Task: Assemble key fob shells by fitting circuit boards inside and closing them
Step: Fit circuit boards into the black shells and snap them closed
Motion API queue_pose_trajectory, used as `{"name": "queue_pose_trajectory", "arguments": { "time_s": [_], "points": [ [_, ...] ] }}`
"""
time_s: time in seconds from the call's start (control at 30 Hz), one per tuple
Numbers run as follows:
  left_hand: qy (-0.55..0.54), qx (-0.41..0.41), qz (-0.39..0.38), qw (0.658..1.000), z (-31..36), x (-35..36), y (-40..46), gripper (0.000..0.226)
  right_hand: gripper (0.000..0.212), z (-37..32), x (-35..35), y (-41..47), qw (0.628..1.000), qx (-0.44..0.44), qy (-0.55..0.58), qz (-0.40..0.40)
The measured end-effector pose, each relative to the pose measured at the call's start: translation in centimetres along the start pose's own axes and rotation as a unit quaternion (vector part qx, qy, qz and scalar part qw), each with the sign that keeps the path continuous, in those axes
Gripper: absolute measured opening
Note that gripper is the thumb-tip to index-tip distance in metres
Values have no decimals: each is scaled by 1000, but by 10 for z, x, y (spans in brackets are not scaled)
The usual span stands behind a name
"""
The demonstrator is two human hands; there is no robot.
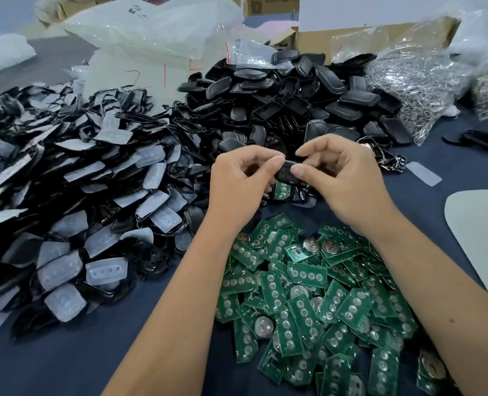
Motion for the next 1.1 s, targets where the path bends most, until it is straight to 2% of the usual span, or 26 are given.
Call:
{"name": "queue_pose_trajectory", "arguments": {
  "time_s": [0.1,0.17,0.27,0.37,0.5,0.7,0.87,1.1],
  "points": [
    [-89,-58,-4,994,0,8,-2,8,21,4,-4,1,991,33,117,57],
    [-157,-109,1,982,-1,14,-4,11,21,6,-3,1,979,55,188,61],
    [-204,-153,-7,967,-3,18,-6,13,16,7,0,0,969,56,231,66],
    [-166,-124,-28,978,-2,19,-7,11,14,8,-5,0,972,53,206,99],
    [-85,-38,-28,995,3,14,-5,8,15,5,-9,1,983,46,159,84],
    [-145,-91,-30,985,-1,16,-6,8,30,4,0,-3,947,95,297,73],
    [-190,-115,-61,973,-2,21,-9,9,31,2,0,-2,947,96,297,74],
    [-189,-124,-101,969,1,24,-9,9,25,2,2,-1,927,118,349,66]
  ]
}}
Point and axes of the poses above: each hand's wrist, its own y-axis towards the middle knuckle, its own x-axis out of the palm, z = x × y, the point moved 4 cm from there along y, towards the middle knuckle, and after that the axes turned 15 degrees about y, right-handed, at the moved point
